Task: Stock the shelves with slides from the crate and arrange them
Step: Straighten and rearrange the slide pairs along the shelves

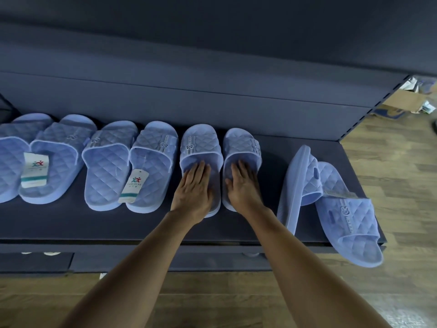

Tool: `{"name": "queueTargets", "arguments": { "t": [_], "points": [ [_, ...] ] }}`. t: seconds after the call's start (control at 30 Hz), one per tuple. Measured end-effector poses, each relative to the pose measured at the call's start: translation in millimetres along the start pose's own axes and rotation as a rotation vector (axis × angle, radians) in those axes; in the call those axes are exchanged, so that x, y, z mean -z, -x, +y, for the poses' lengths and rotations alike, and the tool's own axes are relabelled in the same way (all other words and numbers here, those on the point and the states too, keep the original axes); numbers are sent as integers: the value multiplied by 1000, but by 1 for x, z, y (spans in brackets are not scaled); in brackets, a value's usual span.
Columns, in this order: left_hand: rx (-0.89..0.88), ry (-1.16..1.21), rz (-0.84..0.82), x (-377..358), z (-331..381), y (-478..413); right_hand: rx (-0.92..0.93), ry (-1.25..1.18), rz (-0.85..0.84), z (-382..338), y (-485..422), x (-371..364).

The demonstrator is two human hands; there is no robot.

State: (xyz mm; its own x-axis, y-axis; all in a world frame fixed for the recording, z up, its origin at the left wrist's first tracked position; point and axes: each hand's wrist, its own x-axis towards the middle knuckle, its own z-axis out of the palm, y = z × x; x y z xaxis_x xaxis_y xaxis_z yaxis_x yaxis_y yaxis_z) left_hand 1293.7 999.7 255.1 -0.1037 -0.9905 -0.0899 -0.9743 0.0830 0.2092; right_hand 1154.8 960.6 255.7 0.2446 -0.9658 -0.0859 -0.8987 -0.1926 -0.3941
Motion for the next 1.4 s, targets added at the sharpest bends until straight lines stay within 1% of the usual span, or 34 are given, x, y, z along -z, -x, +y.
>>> {"name": "queueTargets", "arguments": {
  "t": [0.13,0.27,0.4,0.47,0.57,0.7,0.8,0.9,1.0,1.1,1.27,1.4],
  "points": [
    [-4,39,8,-1,-1,0,43,0,15,1,1,-2],
    [-3,54,-14,-2,-3,-3,41,-6,8,0,4,1],
    [12,127,-44,10,-1,-3,2,11,-46,-3,5,7],
    [3,193,-36,19,0,-1,-12,-15,-47,-6,8,12],
    [-27,218,-14,34,1,7,-30,-75,-40,-15,26,28],
    [-73,280,30,52,7,27,-28,-93,40,-22,56,56],
    [-58,319,32,64,18,39,-7,-128,101,-20,80,79],
    [-55,359,34,77,36,48,2,-123,178,-11,104,98],
    [-116,355,44,85,57,53,-33,-88,228,8,122,108],
    [-142,367,42,87,80,55,-83,-65,215,28,133,118],
    [-156,382,38,76,118,51,-76,-72,228,61,139,129],
    [-114,398,33,69,148,47,-37,-90,215,89,141,135]
  ]
}}
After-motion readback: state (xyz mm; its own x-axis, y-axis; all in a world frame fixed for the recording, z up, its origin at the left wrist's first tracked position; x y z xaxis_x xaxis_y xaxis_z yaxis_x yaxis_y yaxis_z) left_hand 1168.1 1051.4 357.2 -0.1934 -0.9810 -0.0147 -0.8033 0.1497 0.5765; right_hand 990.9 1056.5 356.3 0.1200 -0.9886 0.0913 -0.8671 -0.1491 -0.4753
